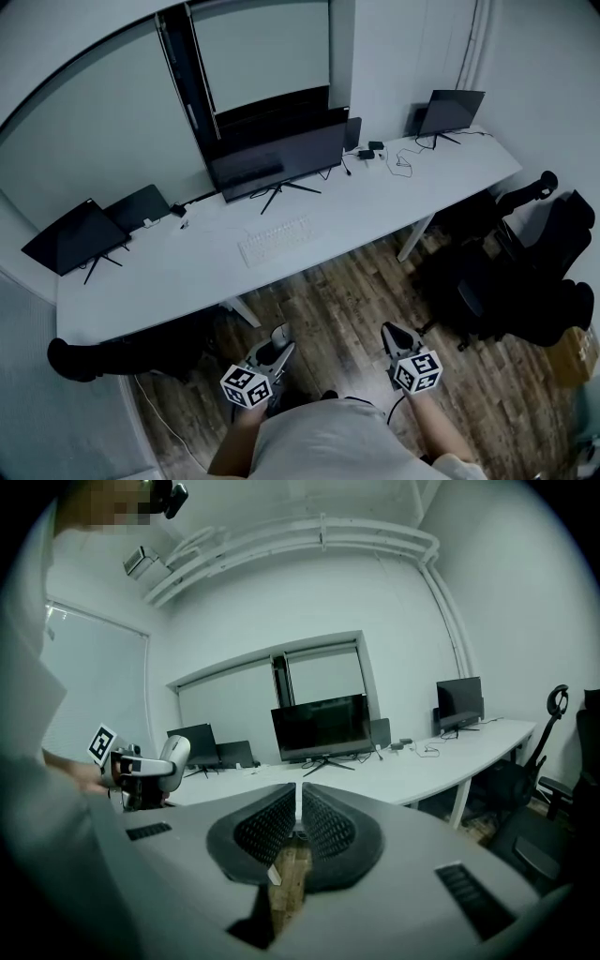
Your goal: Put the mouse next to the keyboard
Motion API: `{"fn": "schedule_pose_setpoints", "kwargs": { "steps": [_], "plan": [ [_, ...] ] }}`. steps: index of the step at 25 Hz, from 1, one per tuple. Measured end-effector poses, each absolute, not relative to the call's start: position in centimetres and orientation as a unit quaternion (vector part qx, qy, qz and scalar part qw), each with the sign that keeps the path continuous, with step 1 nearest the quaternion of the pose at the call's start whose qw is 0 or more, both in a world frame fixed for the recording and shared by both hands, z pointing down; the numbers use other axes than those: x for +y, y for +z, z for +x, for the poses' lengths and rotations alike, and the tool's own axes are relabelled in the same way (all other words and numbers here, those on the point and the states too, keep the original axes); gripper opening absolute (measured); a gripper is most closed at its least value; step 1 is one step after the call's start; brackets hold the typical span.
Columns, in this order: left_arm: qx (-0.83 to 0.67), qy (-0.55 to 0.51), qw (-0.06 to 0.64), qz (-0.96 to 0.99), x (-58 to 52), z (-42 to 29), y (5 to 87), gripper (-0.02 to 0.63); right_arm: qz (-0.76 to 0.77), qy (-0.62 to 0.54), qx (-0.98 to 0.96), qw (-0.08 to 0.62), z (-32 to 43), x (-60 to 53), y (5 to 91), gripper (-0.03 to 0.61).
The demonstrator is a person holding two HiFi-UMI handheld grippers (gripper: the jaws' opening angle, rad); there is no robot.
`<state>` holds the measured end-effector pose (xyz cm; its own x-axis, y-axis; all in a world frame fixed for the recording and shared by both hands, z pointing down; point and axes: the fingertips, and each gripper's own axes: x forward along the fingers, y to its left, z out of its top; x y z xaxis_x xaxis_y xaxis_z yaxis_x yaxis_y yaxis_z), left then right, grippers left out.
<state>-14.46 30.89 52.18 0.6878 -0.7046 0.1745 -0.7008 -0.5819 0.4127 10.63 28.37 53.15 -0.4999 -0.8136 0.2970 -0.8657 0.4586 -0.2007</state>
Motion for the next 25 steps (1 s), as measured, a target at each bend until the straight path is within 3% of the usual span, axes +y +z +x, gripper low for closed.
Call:
{"fn": "schedule_pose_setpoints", "kwargs": {
  "steps": [25],
  "plan": [
    [-0.424, -0.009, 0.236, 0.874, 28.3, -13.6, 52.9, 0.147, 0.463, 0.182, -0.862, 0.097, 11.2, 25.2, 55.2, 0.041]
  ]
}}
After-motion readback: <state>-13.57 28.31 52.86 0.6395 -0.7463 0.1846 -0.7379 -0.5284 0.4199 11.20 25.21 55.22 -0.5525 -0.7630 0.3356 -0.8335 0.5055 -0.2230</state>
